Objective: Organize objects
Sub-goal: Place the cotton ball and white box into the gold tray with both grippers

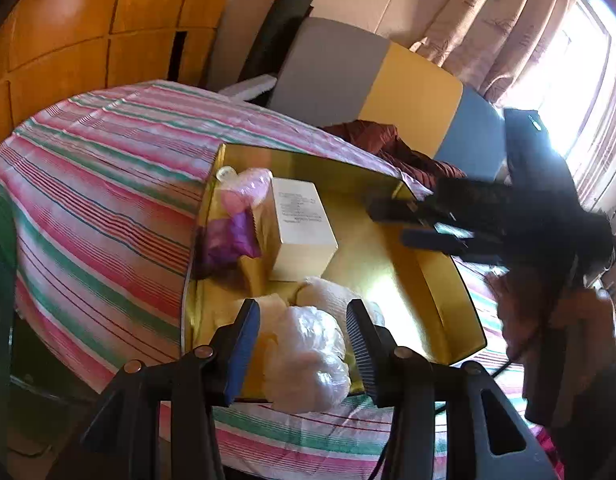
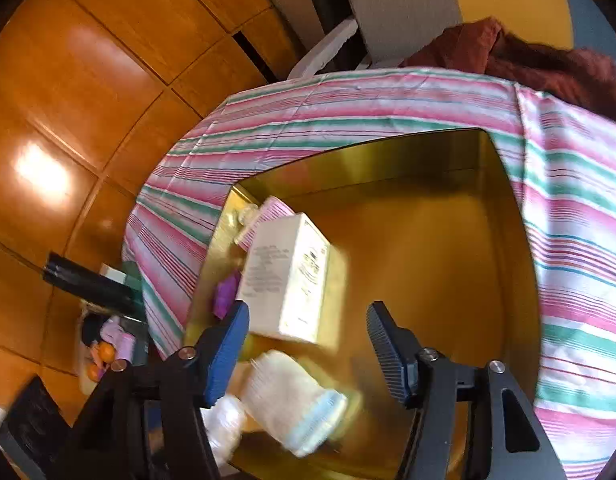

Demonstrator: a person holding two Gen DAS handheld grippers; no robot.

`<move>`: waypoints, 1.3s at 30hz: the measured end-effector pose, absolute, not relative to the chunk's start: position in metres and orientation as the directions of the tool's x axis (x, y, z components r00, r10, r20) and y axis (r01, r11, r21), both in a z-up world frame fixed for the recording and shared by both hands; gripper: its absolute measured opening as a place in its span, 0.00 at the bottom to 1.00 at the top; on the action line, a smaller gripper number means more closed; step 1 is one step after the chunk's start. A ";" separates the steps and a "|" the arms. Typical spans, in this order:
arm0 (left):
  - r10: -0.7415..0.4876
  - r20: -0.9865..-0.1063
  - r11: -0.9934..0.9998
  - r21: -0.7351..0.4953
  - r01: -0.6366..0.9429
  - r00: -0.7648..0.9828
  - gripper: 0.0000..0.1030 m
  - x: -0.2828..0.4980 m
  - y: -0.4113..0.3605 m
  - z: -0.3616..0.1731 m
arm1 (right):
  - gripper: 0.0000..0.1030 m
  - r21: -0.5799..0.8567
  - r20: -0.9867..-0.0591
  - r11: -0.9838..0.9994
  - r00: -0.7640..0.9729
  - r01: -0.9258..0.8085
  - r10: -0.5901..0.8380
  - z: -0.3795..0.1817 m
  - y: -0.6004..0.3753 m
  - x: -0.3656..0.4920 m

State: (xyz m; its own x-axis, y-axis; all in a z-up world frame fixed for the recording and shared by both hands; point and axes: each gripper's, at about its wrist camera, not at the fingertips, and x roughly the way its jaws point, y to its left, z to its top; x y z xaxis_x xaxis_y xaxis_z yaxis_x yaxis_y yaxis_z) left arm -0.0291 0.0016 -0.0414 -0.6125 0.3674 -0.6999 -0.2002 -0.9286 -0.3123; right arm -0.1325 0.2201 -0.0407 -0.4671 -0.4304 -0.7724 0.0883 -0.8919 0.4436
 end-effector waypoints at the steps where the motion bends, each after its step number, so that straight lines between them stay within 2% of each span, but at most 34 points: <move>1: 0.360 -0.698 -0.932 -0.303 -0.200 -0.620 0.44 -0.029 0.002 -0.039 | 0.66 0.428 -0.773 -0.899 -0.478 0.090 -0.416 -0.040 0.222 -0.125; 6: 0.309 -0.687 -0.950 -0.256 -0.179 -0.658 0.44 -0.028 0.000 -0.031 | 0.70 0.327 -0.780 -0.937 -0.526 0.119 -0.339 -0.033 0.223 -0.100; 9: 0.281 -0.684 -0.959 -0.224 -0.173 -0.673 0.44 -0.026 0.004 -0.026 | 0.79 0.289 -0.777 -0.949 -0.548 0.126 -0.310 -0.031 0.223 -0.088; 14: 0.236 -0.681 -0.972 -0.175 -0.159 -0.693 0.44 -0.020 0.008 -0.017 | 0.82 0.225 -0.777 -0.965 -0.573 0.135 -0.261 -0.031 0.224 -0.069; 27: 0.183 -0.666 -0.983 -0.111 -0.148 -0.723 0.44 -0.012 0.015 -0.008 | 0.85 0.130 -0.760 -0.985 -0.627 0.113 -0.173 -0.035 0.229 -0.042; 39: 0.168 -0.656 -0.983 -0.058 -0.173 -0.736 0.44 -0.006 0.028 -0.002 | 0.86 0.112 -0.738 -0.989 -0.659 0.093 -0.145 -0.029 0.234 -0.033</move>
